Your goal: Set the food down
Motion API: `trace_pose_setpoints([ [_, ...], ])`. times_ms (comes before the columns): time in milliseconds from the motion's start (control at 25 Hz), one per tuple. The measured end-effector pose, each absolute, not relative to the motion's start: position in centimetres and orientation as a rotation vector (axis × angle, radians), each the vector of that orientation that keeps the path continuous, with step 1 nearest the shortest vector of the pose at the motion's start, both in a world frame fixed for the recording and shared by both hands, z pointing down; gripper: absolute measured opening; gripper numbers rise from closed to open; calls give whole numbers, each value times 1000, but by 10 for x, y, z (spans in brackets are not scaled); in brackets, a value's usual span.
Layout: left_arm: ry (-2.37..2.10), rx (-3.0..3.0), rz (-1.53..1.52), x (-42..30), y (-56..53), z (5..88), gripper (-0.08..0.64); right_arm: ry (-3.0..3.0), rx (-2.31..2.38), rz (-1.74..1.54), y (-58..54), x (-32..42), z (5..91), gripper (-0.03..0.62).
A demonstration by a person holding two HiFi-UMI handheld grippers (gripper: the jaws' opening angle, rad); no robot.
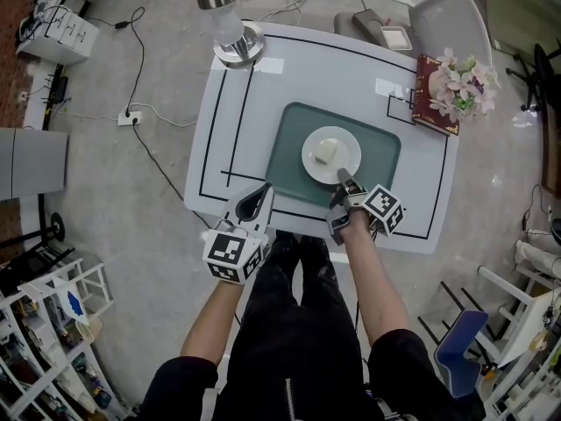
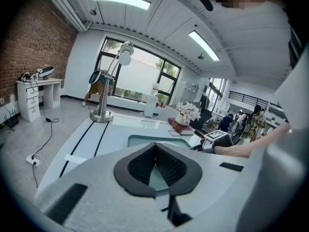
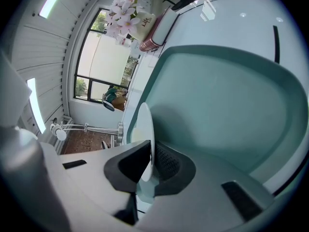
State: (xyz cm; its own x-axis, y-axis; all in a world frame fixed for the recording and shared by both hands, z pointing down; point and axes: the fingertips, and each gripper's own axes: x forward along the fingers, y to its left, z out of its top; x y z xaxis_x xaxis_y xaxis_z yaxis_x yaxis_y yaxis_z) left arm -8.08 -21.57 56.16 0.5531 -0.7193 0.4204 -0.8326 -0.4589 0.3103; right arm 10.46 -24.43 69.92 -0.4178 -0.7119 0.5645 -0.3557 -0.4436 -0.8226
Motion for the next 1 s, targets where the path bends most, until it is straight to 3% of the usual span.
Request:
trace_pose_setpoints([
  [240,-1234,2316,301,-76,-217,560,5,1498,-1527,-1955,-245,105,699,25],
  [800,-1199,2337,274,-71,-220,556,5,1554,-1733,-2003,-237,117,697,244],
  [1000,-1179,2351,263,-66,-222,553,5,1547,-1895,-1902,-233,139,689,256],
])
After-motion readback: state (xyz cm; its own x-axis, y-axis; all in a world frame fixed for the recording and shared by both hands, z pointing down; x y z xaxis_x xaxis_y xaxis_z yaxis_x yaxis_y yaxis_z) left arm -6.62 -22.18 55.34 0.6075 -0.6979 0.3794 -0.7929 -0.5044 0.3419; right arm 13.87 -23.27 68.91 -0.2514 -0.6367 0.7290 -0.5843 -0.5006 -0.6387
